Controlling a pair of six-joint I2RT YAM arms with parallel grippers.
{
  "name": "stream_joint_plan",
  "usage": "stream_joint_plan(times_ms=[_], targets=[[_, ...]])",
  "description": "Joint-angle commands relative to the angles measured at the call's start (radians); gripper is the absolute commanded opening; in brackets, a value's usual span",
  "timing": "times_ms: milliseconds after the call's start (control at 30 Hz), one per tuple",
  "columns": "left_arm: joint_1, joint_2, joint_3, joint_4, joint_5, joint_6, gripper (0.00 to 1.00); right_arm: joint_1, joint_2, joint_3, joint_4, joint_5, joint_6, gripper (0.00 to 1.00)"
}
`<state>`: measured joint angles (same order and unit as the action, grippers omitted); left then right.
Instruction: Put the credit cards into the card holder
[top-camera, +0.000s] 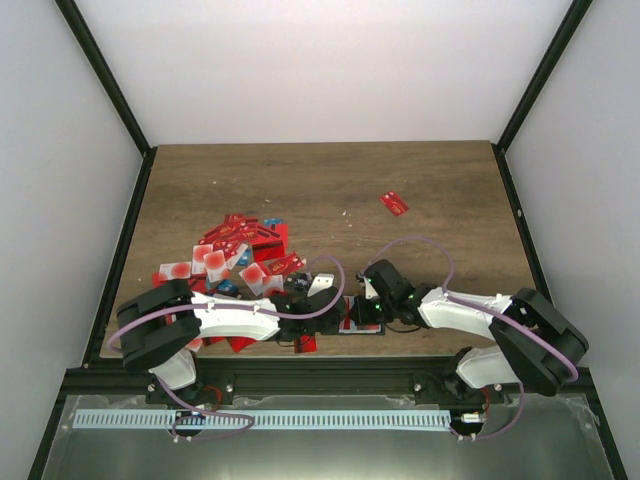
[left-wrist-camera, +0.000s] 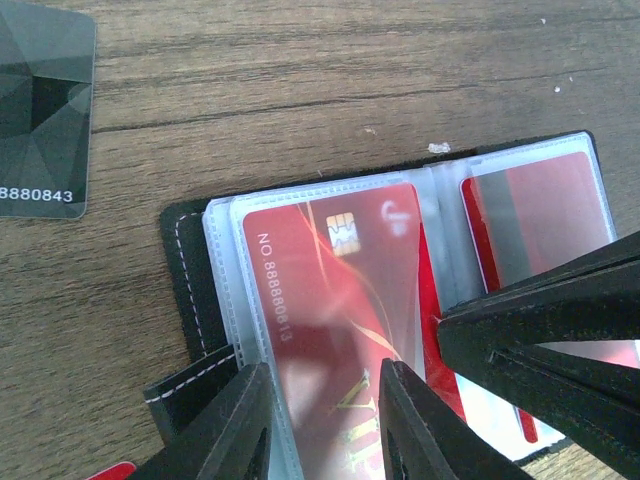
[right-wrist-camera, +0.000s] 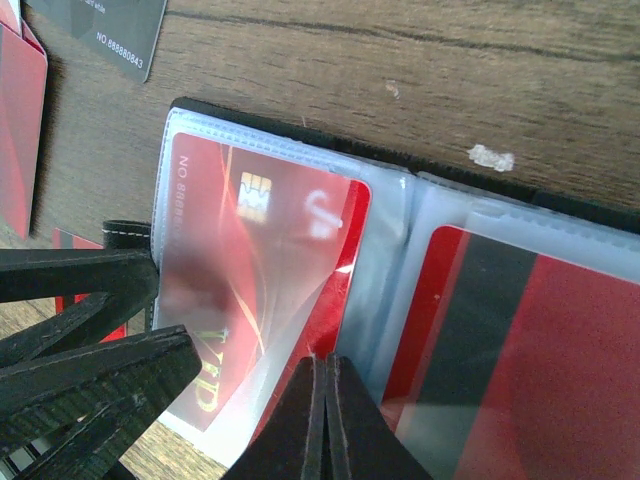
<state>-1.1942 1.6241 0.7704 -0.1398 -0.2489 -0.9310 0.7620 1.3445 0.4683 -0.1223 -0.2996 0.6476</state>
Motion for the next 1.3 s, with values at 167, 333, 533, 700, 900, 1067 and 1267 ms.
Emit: stream_joint_plan(times_ms=[167, 333, 533, 700, 900, 1067, 1267], targets=[[-0.005, 0.011, 0.012, 0.040, 0.044, 0.013, 0.32, 0.007, 0.025, -0.029, -0.029, 0.042, 0.001, 0.01], [-0.005, -0.004, 0.021, 0.039, 0.047, 0.019, 0.32, 0.007, 0.016, -0.021, -0.042, 0.045, -0.001, 0.01], [-0.005, -0.003, 0.033, 0.042, 0.054, 0.025, 0.32, 0.007, -0.001, -0.013, -0.059, 0.056, -0.002, 0.01], [-0.007, -0.004, 0.035, 0.058, 0.071, 0.026, 0.32, 0.007, -0.008, -0.008, -0.069, 0.062, -0.003, 0.01], [-0.007, -0.020, 0.036, 0.068, 0.073, 0.027, 0.32, 0.007, -0.014, -0.006, -0.072, 0.069, -0.002, 0.01], [-0.007, -0.045, 0.031, 0.079, 0.077, 0.028, 0.32, 0.007, -0.017, -0.004, -0.076, 0.073, 0.003, 0.01], [-0.007, -0.045, 0.033, 0.098, 0.082, 0.035, 0.32, 0.007, -0.030, -0.005, -0.085, 0.079, 0.006, 0.01]])
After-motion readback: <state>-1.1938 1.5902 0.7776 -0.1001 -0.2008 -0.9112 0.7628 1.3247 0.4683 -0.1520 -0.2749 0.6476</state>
